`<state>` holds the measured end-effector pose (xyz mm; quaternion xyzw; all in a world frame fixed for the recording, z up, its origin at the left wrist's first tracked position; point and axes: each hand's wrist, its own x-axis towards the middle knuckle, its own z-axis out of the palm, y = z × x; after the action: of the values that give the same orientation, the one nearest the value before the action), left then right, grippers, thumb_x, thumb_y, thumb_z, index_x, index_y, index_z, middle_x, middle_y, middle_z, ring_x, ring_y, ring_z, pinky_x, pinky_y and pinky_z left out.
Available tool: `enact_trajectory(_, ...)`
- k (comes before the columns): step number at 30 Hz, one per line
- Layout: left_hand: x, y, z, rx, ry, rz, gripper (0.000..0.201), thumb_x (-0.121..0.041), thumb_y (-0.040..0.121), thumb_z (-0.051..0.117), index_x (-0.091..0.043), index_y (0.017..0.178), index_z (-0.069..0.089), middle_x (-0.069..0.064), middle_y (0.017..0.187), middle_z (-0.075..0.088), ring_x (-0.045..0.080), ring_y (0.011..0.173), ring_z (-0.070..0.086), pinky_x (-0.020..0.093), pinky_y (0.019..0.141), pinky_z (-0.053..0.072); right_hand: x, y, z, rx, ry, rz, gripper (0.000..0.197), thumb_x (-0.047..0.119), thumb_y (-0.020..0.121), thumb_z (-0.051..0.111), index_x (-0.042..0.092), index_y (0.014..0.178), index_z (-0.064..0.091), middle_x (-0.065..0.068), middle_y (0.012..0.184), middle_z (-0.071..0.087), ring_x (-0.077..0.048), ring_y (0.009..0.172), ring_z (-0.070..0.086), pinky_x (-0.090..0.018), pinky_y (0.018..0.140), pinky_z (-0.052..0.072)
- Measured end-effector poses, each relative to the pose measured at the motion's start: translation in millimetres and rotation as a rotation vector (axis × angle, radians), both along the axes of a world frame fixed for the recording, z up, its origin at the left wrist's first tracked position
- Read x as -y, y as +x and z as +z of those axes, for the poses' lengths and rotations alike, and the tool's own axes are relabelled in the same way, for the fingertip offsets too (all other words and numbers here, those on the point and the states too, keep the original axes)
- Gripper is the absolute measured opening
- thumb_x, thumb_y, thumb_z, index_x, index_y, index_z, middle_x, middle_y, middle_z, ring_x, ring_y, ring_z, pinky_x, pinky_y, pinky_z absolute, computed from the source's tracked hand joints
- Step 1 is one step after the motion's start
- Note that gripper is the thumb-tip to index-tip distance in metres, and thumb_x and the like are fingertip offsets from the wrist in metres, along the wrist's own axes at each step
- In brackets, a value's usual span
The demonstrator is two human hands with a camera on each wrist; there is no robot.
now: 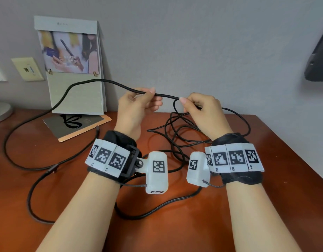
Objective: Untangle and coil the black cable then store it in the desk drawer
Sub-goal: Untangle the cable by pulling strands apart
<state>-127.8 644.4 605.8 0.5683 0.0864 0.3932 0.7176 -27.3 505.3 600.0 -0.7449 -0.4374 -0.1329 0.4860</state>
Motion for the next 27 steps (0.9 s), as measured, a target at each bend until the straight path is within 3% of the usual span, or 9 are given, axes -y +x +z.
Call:
enact_trajectory(3, -3, 1, -1, -0.006, -0.014, 0.059, 0.007, -0.007, 0.091, 0.058, -0.006, 0.084, 0.059, 0.004, 0.064, 0.069, 0.013, 0.062, 0.067, 0.019, 0.063, 0.054, -1, -1, 0, -0.002, -0.008, -0.001, 0.035, 0.031, 0.093, 0.054, 0.007, 0.069, 0.062, -0.006, 0.068, 0.064, -0.013, 0.065, 0.055, -0.013, 0.06, 0.037)
enact_trajectory(6, -20, -7, 2, 0.074, -0.118, 0.144, 0.013, -0.004, 0.092, 0.057, -0.007, 0.08, 0.054, 0.001, 0.055, 0.065, 0.011, 0.057, 0.065, 0.017, 0.059, 0.051, 2, 4, -1, -0.037, 0.012, -0.044, 0.035, 0.031, 0.093, 0.054, 0.005, 0.073, 0.063, 0.009, 0.064, 0.06, -0.001, 0.062, 0.054, -0.009, 0.06, 0.037)
enact_trajectory(9, -32, -13, 5, 0.118, -0.181, 0.174, 0.017, -0.006, 0.092, 0.056, -0.009, 0.077, 0.051, 0.001, 0.054, 0.064, 0.01, 0.055, 0.064, 0.016, 0.057, 0.05, 5, 8, 0, -0.041, 0.075, -0.071, 0.035, 0.03, 0.094, 0.053, 0.002, 0.076, 0.064, 0.003, 0.069, 0.064, -0.016, 0.073, 0.061, -0.024, 0.071, 0.044)
enact_trajectory(11, -28, -12, 5, 0.112, -0.191, 0.133, 0.012, -0.009, 0.093, 0.056, -0.005, 0.084, 0.05, 0.002, 0.058, 0.066, 0.011, 0.057, 0.064, 0.017, 0.057, 0.05, 3, 5, 1, -0.046, 0.089, -0.067, 0.035, 0.03, 0.094, 0.053, 0.002, 0.076, 0.063, 0.007, 0.068, 0.062, -0.023, 0.077, 0.062, -0.026, 0.073, 0.044)
enact_trajectory(13, -18, -7, 4, 0.082, -0.188, 0.084, 0.015, -0.014, 0.092, 0.059, -0.004, 0.09, 0.047, 0.006, 0.066, 0.068, 0.012, 0.06, 0.065, 0.018, 0.059, 0.052, -1, 2, 1, -0.049, 0.071, -0.056, 0.034, 0.03, 0.094, 0.052, 0.004, 0.075, 0.062, 0.012, 0.068, 0.06, -0.021, 0.078, 0.062, -0.024, 0.071, 0.044)
enact_trajectory(16, -3, -1, 2, 0.033, -0.144, 0.038, 0.021, -0.017, 0.091, 0.061, -0.013, 0.075, 0.047, 0.012, 0.073, 0.068, 0.015, 0.063, 0.066, 0.02, 0.061, 0.053, -4, -1, 0, -0.035, 0.052, -0.036, 0.031, 0.03, 0.094, 0.053, 0.008, 0.074, 0.062, 0.002, 0.071, 0.065, -0.019, 0.074, 0.06, -0.021, 0.066, 0.041)
enact_trajectory(18, 1, 0, 3, 0.036, -0.136, 0.041, 0.022, -0.015, 0.091, 0.061, -0.014, 0.073, 0.048, 0.01, 0.071, 0.068, 0.015, 0.063, 0.067, 0.02, 0.061, 0.053, -4, -2, 0, -0.027, 0.049, -0.029, 0.031, 0.03, 0.094, 0.053, 0.007, 0.075, 0.063, -0.004, 0.075, 0.067, -0.016, 0.073, 0.058, -0.016, 0.064, 0.04)
enact_trajectory(22, -10, -4, 5, 0.068, -0.137, 0.108, 0.016, -0.004, 0.09, 0.058, -0.009, 0.078, 0.049, 0.003, 0.06, 0.068, 0.013, 0.06, 0.068, 0.018, 0.059, 0.052, -4, -2, 0, -0.029, 0.028, -0.02, 0.027, 0.027, 0.093, 0.055, 0.007, 0.079, 0.066, 0.001, 0.077, 0.067, -0.01, 0.077, 0.059, -0.008, 0.067, 0.04)
enact_trajectory(27, -29, -12, 5, 0.112, -0.147, 0.212, 0.01, -0.004, 0.091, 0.057, -0.008, 0.085, 0.05, 0.001, 0.06, 0.067, 0.011, 0.057, 0.066, 0.018, 0.057, 0.051, -2, 1, 0, -0.037, 0.054, -0.053, 0.026, 0.026, 0.094, 0.054, 0.006, 0.082, 0.066, -0.001, 0.08, 0.069, -0.019, 0.081, 0.064, -0.024, 0.075, 0.045)
